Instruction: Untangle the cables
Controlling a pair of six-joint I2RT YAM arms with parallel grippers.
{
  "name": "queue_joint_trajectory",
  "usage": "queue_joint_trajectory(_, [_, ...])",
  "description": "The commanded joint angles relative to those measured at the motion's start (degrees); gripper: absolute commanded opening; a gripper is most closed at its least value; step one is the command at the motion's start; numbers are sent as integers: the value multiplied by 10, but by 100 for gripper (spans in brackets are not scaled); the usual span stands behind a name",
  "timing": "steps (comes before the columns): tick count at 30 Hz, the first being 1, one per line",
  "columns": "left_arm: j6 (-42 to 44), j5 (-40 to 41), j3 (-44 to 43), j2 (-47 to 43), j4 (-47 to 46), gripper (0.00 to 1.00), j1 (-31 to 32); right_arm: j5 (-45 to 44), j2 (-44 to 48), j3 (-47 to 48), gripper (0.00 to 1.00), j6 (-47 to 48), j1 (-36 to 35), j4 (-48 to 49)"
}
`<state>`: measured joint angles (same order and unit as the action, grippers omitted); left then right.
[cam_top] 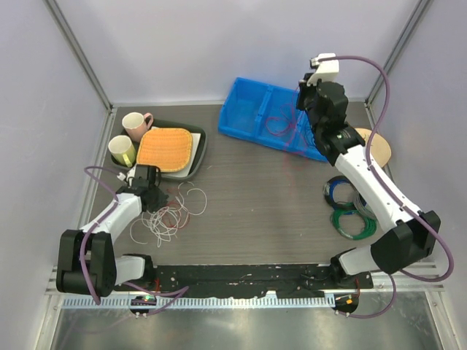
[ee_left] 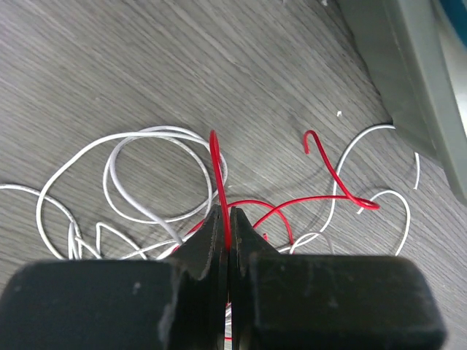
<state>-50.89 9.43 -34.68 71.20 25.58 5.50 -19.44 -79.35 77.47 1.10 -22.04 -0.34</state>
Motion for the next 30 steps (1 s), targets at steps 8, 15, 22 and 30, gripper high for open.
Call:
queue_joint_trajectory(8, [37, -30, -10, -31, -34, 0, -3, -11, -97, 198, 1, -44, -2, 71])
queue_joint_trajectory(15, [36, -9, -6, -55, -28, 0, -2, -23, -163, 231, 1, 0, -1, 127])
queue_joint_trajectory(22, [36, -6, -9, -53, -26, 0, -3, -78, -263, 292, 1, 89, 2, 162])
queue_joint_trajectory(30, [38, -13, -13, -51, -28, 0, -2, -92, -410, 462, 1, 97, 20, 103])
